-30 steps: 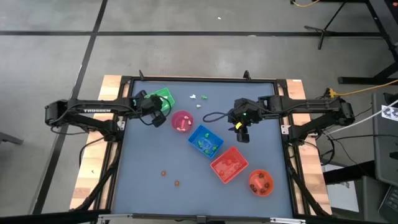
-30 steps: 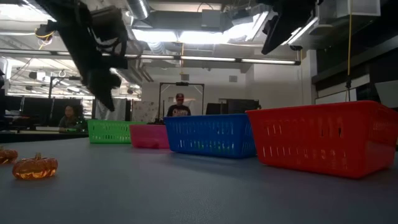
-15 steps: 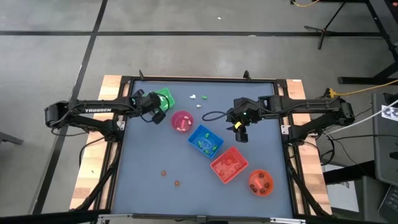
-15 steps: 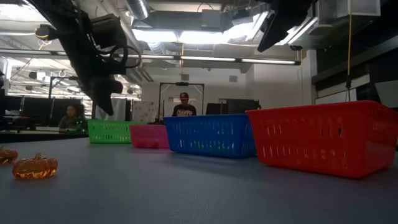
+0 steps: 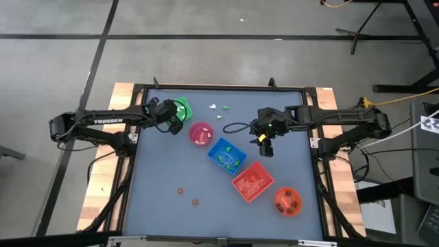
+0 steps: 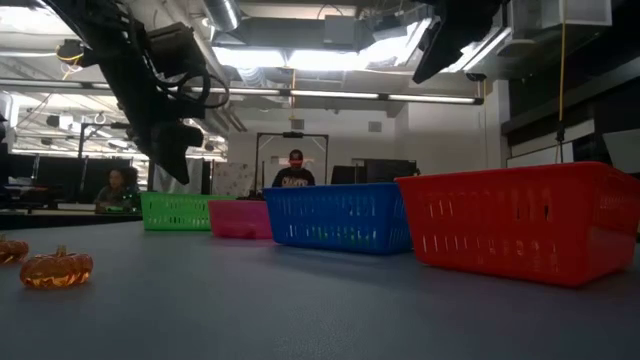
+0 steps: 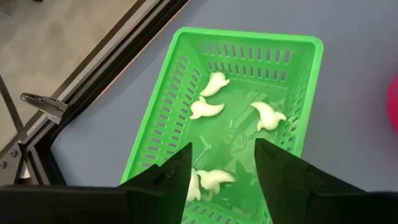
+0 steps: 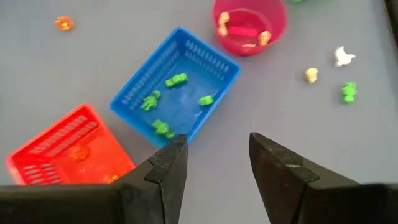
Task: Sort Halloween decoration
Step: Put the light brown skull toy into the light red bin
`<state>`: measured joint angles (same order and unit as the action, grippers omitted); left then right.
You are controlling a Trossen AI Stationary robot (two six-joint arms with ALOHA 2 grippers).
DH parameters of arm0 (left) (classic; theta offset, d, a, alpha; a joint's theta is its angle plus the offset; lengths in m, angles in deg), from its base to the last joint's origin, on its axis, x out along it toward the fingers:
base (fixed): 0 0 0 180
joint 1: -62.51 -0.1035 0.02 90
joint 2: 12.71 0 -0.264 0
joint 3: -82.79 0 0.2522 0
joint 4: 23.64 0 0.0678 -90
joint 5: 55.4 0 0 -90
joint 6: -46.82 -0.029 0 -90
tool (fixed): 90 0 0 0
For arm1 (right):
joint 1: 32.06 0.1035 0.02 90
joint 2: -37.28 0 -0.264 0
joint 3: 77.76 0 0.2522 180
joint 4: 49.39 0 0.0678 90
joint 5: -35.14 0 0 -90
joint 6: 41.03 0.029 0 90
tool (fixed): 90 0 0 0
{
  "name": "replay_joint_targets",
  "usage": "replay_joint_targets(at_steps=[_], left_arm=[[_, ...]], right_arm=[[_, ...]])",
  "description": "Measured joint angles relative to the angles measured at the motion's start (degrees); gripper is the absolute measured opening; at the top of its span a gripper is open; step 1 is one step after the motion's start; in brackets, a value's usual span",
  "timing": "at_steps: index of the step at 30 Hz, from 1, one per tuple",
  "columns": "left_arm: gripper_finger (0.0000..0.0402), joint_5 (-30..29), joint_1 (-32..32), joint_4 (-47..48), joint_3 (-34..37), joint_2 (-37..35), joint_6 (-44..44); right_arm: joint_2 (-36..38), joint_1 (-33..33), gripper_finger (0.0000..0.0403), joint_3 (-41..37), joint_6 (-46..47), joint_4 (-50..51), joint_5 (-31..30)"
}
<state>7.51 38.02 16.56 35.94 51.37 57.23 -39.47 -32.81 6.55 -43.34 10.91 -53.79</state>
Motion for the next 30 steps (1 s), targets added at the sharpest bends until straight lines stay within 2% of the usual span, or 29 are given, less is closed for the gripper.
replay_joint_targets(at_steps=[6,8,15,24,30], left_arm=[[0.0170,0.00,0.00,-1.27,0.02,0.00,-0.02],[0.0170,0.00,0.00,-1.82,0.02,0.00,-0.04],[0.0170,0.00,0.00,-1.77,0.02,0.00,-0.04],[0.0170,0.00,0.02,-1.76,0.02,0.00,-0.04],[0.0170,0.00,0.02,-1.76,0.02,0.00,-0.02]], right_arm=[[-0.67,-0.05,0.0170,0.00,-3.33,-3.34,-10.70],[-1.49,-0.81,0.0170,0.00,-4.90,-5.19,-12.55],[-6.97,-6.56,0.0170,0.00,-10.82,-13.24,-5.18],[-16.49,-14.56,0.0170,0.00,-14.71,-27.81,-3.76],[-23.08,-19.00,0.0170,0.00,-14.72,-35.70,3.23]])
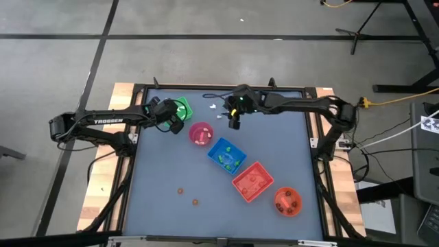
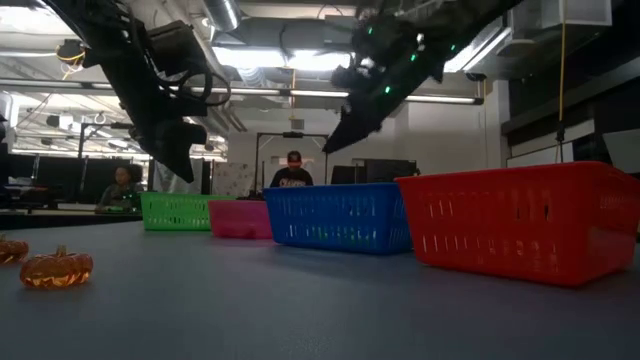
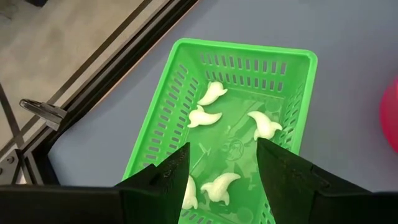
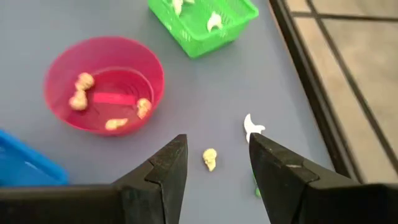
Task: Sort Halloween decoration
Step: Put the light brown skull toy into the light red bin
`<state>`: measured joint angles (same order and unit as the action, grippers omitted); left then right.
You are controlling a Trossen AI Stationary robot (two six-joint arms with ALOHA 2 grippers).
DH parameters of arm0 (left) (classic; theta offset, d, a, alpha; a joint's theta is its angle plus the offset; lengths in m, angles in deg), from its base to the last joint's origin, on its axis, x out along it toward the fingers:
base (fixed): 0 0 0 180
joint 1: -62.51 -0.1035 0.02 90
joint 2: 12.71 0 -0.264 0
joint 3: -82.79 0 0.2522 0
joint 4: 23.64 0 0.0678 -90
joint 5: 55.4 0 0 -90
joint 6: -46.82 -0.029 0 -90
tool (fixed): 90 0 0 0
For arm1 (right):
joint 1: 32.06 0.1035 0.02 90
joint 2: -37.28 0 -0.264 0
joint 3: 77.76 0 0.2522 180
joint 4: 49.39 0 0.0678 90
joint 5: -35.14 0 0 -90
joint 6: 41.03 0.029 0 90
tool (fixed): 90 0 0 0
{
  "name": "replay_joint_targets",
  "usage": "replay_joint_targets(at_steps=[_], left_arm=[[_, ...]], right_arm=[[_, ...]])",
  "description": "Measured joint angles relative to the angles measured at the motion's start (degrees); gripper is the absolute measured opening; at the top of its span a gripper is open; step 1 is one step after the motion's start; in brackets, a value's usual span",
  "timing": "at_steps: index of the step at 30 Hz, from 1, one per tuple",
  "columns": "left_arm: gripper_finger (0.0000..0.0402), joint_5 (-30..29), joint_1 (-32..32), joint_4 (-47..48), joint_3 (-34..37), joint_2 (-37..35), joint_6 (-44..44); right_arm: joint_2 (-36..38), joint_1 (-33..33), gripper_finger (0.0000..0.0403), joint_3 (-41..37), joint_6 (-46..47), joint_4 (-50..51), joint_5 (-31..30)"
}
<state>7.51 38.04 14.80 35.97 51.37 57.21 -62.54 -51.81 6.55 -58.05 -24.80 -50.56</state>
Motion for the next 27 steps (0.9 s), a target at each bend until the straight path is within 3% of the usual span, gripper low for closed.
replay_joint_targets(at_steps=[17,27], left_arm=[[0.0170,0.00,0.02,-1.90,0.00,0.00,0.11],[0.0170,0.00,0.02,-2.16,0.00,0.00,0.13]], right_arm=[[-15.36,-5.07,0.0170,0.00,0.04,-11.82,7.04],[-16.29,-5.02,0.0170,0.00,0.01,-12.45,5.81]])
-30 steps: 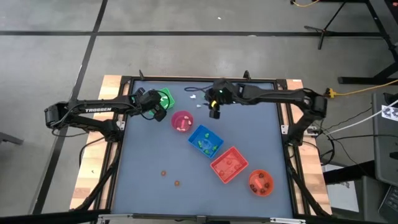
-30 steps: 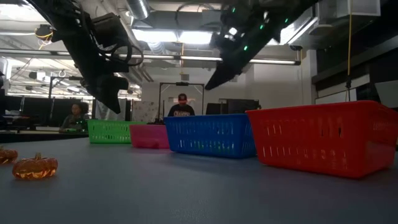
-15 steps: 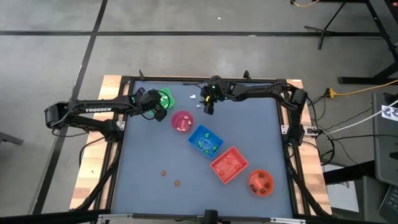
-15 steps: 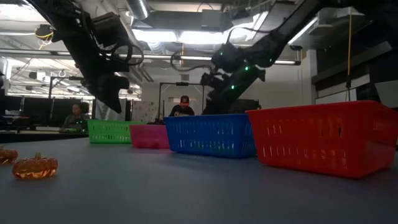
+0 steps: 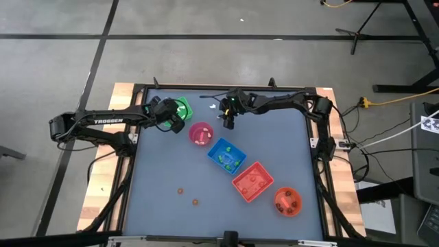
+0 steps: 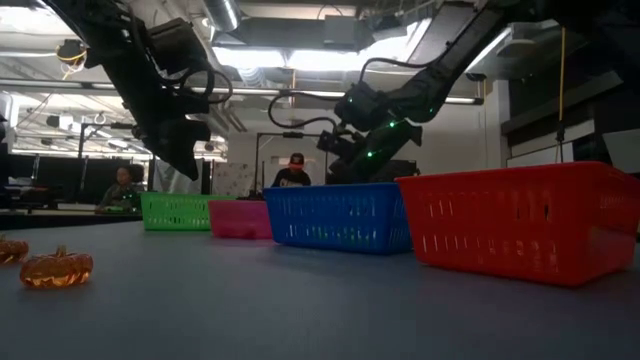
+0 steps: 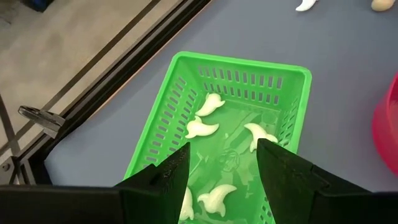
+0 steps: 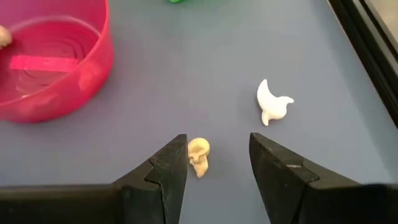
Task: Sort Halloween decoration
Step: Put the light brown skull toy into the light red bin
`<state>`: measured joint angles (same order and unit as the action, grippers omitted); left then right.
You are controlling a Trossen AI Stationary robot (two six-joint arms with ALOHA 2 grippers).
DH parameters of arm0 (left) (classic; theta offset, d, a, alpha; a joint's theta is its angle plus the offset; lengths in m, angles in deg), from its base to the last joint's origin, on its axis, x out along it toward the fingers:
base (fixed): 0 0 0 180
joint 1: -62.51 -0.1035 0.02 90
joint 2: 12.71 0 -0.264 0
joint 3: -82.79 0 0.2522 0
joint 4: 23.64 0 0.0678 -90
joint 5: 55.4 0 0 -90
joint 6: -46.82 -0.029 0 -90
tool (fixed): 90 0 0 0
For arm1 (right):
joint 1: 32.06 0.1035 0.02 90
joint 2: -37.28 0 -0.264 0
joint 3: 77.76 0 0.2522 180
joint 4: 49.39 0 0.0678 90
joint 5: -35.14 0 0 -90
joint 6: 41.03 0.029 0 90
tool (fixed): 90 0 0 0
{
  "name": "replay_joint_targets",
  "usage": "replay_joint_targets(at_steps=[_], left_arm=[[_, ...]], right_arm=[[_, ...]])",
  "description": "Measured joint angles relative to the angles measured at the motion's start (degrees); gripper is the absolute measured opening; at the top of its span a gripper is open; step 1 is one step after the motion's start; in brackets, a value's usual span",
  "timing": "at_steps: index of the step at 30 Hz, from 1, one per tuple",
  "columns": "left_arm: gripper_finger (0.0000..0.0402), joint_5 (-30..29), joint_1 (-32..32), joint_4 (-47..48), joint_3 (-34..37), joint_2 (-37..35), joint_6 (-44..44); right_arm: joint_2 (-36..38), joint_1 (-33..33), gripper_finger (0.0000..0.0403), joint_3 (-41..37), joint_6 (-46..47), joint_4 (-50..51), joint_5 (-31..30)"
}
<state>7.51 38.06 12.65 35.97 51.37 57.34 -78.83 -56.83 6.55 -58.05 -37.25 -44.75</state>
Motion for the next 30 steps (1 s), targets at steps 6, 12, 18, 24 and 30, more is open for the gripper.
replay_joint_targets(at_steps=[6,12,18,24,30], left_arm=[[0.0170,0.00,0.00,0.00,0.00,0.00,0.00],[0.0170,0.02,0.00,-0.02,0.00,0.00,0.04],[0.0170,2.24,0.00,-1.16,0.00,0.00,0.04],[0.0170,6.26,0.49,-5.15,0.00,0.00,-0.05],[0.0170,8.61,2.06,-13.39,0.00,0.18,-0.39]], right_arm=[[0.00,0.00,0.0170,0.00,-1.34,0.35,0.00],[0.00,0.00,0.0170,0.00,-1.64,2.76,0.02],[0.00,0.00,0.0170,0.00,-3.28,3.16,0.00],[0.02,0.00,0.0170,0.00,-5.96,3.76,0.00],[0.04,0.00,0.0170,0.00,-5.98,3.73,0.00]])
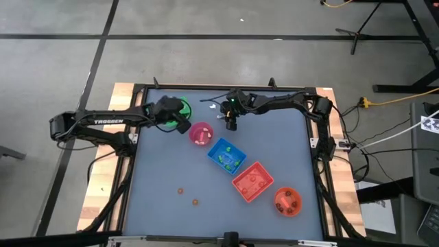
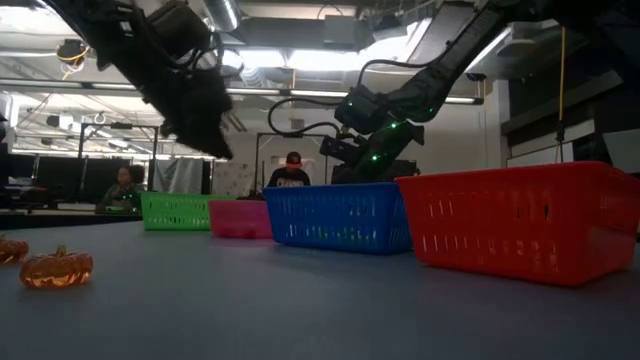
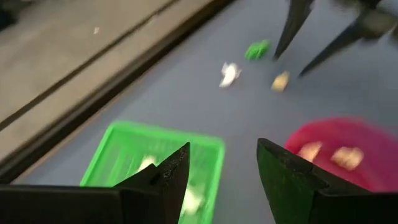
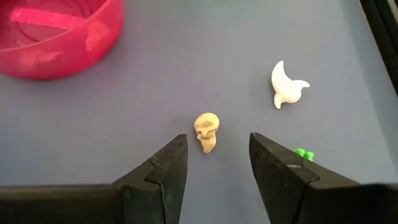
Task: Sort Halloween decoration
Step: Put the light brown skull toy into the light red bin
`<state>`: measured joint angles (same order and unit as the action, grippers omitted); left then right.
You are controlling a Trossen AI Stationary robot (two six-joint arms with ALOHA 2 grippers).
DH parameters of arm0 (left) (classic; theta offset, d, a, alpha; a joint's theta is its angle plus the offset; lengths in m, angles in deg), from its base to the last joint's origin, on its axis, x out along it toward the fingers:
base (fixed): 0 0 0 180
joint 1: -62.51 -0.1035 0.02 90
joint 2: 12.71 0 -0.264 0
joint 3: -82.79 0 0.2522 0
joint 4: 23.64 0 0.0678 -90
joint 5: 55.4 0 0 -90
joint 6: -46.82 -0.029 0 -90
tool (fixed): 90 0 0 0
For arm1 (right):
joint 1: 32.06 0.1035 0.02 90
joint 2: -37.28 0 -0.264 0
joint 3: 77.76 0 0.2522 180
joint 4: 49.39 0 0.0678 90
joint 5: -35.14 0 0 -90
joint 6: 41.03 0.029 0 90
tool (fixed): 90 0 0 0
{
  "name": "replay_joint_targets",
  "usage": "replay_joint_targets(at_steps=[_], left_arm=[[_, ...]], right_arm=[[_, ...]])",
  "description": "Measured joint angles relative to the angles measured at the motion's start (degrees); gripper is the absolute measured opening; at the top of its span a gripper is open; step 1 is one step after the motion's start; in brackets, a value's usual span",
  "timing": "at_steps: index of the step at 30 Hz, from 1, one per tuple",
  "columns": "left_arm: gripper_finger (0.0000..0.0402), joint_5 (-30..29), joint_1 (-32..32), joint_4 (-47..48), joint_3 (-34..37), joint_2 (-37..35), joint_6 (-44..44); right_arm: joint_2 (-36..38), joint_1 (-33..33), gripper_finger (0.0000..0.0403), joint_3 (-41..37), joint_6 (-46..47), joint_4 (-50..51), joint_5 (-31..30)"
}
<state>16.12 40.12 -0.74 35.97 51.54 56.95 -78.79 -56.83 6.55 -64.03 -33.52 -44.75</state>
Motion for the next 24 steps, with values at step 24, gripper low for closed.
replay_joint_targets(at_steps=[24], left_arm=[[0.0170,16.62,0.11,-23.96,-16.51,29.49,-10.31]], right_arm=[[23.32,0.00,0.0170,0.00,1.46,19.18,-0.20]])
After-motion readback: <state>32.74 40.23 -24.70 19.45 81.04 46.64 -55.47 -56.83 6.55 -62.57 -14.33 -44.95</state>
